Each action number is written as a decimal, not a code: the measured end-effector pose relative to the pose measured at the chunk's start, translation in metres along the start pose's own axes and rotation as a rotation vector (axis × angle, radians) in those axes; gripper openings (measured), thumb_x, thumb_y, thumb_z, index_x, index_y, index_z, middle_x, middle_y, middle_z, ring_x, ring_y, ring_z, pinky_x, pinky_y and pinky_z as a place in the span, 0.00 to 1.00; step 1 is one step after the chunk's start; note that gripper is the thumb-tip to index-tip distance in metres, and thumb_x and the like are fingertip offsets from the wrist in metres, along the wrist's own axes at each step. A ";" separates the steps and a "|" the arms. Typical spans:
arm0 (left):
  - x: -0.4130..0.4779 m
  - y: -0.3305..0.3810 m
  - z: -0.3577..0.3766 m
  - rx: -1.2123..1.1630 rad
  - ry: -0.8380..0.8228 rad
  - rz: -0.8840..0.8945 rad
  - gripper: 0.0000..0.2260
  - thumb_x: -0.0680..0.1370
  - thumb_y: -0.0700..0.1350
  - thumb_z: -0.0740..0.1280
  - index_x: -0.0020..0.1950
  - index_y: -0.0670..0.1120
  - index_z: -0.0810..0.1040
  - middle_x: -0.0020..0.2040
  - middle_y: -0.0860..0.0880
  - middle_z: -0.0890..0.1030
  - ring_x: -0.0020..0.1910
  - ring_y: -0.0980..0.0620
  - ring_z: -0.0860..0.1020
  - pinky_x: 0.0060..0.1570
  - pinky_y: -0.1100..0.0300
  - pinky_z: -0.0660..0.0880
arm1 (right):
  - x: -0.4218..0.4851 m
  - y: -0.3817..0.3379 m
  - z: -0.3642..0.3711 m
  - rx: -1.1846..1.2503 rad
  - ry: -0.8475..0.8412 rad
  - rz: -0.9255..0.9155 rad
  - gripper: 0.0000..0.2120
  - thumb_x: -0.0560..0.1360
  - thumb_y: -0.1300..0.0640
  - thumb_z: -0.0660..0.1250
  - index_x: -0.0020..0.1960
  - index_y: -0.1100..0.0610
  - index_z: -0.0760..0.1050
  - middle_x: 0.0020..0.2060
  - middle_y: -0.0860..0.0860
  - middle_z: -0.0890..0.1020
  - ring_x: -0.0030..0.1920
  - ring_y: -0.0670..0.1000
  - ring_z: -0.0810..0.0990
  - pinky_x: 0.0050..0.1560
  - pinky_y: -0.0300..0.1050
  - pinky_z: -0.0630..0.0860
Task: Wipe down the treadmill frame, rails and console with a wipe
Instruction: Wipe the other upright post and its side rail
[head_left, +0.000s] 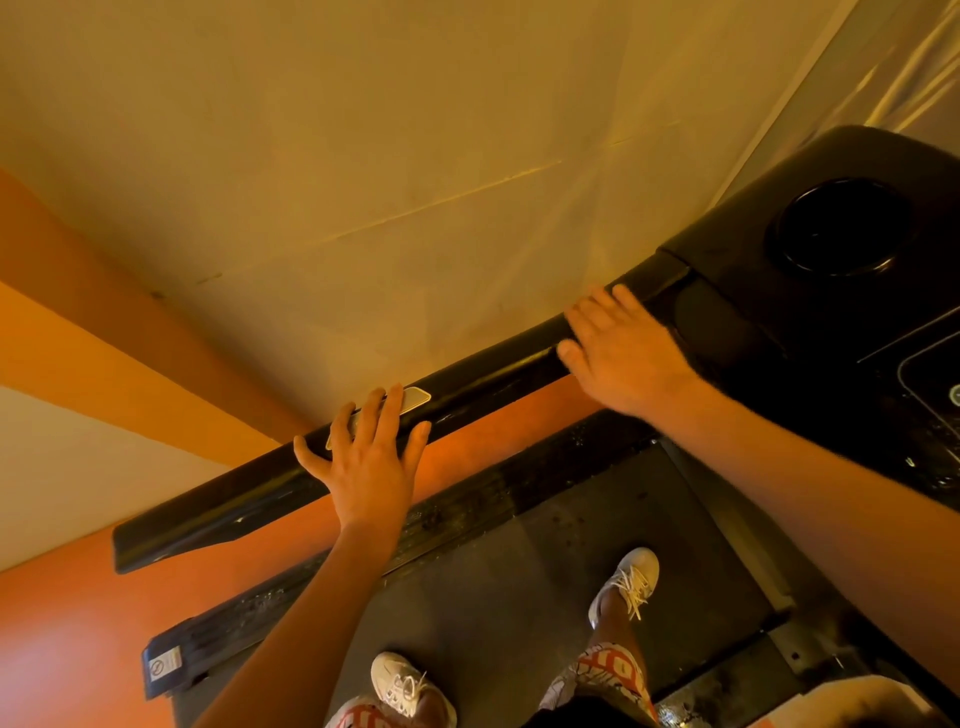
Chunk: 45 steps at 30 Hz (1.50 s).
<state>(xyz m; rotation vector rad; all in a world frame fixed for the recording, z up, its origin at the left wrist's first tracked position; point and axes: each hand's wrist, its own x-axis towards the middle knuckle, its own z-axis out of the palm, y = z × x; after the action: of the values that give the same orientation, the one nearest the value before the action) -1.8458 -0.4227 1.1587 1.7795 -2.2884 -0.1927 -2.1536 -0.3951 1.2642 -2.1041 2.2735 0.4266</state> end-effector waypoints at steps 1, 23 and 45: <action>0.000 0.000 0.000 -0.001 0.000 -0.001 0.28 0.82 0.68 0.46 0.77 0.57 0.67 0.73 0.51 0.73 0.73 0.42 0.68 0.70 0.25 0.51 | -0.004 -0.005 0.002 0.012 -0.011 -0.042 0.40 0.81 0.39 0.32 0.82 0.60 0.58 0.80 0.58 0.62 0.82 0.57 0.52 0.81 0.55 0.44; 0.001 0.001 -0.005 0.024 -0.064 0.006 0.28 0.82 0.68 0.44 0.78 0.59 0.64 0.75 0.52 0.71 0.75 0.43 0.66 0.71 0.27 0.51 | 0.002 -0.031 0.029 0.177 0.163 0.213 0.38 0.83 0.41 0.36 0.79 0.65 0.61 0.78 0.62 0.65 0.82 0.62 0.51 0.81 0.59 0.49; 0.150 0.053 -0.040 0.531 -0.394 1.571 0.29 0.85 0.58 0.45 0.83 0.50 0.39 0.83 0.51 0.39 0.80 0.53 0.34 0.78 0.48 0.33 | 0.032 -0.134 0.090 1.473 0.802 0.602 0.28 0.88 0.49 0.47 0.82 0.48 0.37 0.80 0.36 0.35 0.80 0.39 0.38 0.81 0.45 0.41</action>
<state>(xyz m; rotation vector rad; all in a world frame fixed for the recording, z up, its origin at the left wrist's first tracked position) -1.9200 -0.5532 1.2263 -0.4401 -3.4012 0.4051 -2.0404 -0.4152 1.1464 -0.7921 2.0838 -1.7710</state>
